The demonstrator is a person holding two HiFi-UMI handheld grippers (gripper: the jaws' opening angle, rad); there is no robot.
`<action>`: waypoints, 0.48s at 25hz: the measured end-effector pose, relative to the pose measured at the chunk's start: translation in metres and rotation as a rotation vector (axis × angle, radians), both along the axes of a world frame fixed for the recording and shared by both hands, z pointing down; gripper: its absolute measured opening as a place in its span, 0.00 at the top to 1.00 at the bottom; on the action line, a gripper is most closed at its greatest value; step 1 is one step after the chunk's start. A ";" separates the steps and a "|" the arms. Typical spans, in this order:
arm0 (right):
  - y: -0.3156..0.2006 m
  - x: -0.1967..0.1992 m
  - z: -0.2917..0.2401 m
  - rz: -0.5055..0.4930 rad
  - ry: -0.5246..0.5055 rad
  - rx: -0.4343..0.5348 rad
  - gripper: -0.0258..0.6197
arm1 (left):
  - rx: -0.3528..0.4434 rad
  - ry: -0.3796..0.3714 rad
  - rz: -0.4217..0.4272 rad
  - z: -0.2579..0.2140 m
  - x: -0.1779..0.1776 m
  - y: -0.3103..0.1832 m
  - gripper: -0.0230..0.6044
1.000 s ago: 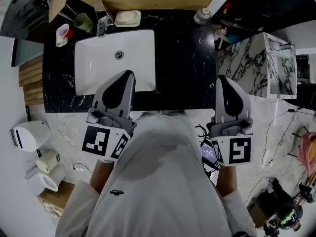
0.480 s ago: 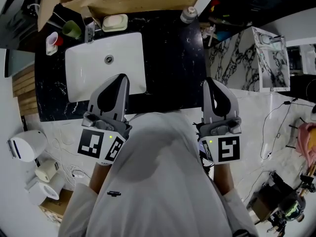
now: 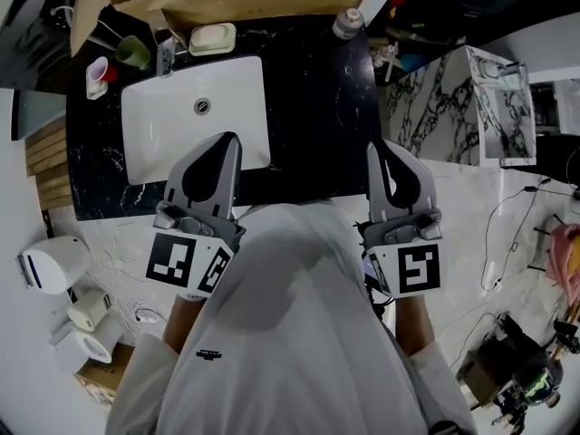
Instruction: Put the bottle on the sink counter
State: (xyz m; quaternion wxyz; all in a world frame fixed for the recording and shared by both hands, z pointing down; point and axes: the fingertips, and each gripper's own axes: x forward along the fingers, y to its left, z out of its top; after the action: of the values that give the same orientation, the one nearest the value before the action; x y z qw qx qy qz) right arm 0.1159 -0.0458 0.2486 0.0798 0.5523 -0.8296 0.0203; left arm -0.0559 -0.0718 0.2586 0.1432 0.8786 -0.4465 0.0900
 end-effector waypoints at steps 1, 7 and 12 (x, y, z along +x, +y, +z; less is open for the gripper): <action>0.001 -0.001 0.001 -0.006 0.004 -0.005 0.94 | -0.001 -0.001 0.001 0.001 0.000 0.001 0.95; 0.003 -0.012 0.002 -0.025 -0.010 -0.011 0.94 | -0.008 -0.008 0.004 0.004 -0.001 0.005 0.95; 0.004 -0.016 -0.002 -0.047 -0.035 0.008 0.94 | -0.010 -0.010 0.003 0.004 -0.001 0.006 0.95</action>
State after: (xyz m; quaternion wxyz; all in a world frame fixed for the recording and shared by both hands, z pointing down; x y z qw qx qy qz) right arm 0.0998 -0.0422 0.2461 0.0633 0.5324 -0.8438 0.0247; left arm -0.0565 -0.0658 0.2621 0.1451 0.8780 -0.4457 0.0970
